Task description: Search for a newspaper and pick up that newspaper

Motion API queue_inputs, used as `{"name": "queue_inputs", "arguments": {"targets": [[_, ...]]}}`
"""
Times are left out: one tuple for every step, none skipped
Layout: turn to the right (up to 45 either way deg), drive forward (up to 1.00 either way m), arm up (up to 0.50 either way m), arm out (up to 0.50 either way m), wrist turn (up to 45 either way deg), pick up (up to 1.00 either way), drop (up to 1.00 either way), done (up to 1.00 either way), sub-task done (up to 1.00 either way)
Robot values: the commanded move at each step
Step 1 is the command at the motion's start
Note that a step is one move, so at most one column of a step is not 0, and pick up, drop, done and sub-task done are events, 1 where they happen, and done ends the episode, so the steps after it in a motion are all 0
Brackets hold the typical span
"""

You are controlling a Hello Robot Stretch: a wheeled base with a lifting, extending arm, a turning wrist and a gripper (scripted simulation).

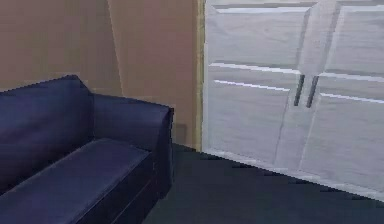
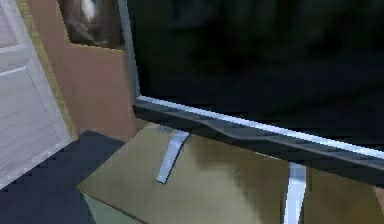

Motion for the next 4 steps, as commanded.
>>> {"name": "queue_inputs", "arguments": {"targets": [[-3.0, 0.00, 0.00, 0.00, 0.0, 0.00, 0.00, 0.00, 0.00], [45.0, 0.00, 0.00, 0.00, 0.0, 0.00, 0.00, 0.00, 0.00], [12.0, 0.00, 0.00, 0.00, 0.0, 0.00, 0.00, 0.00, 0.00], [0.0, 0.25, 0.00, 0.00, 0.0, 0.00, 0.00, 0.00, 0.00]]}}
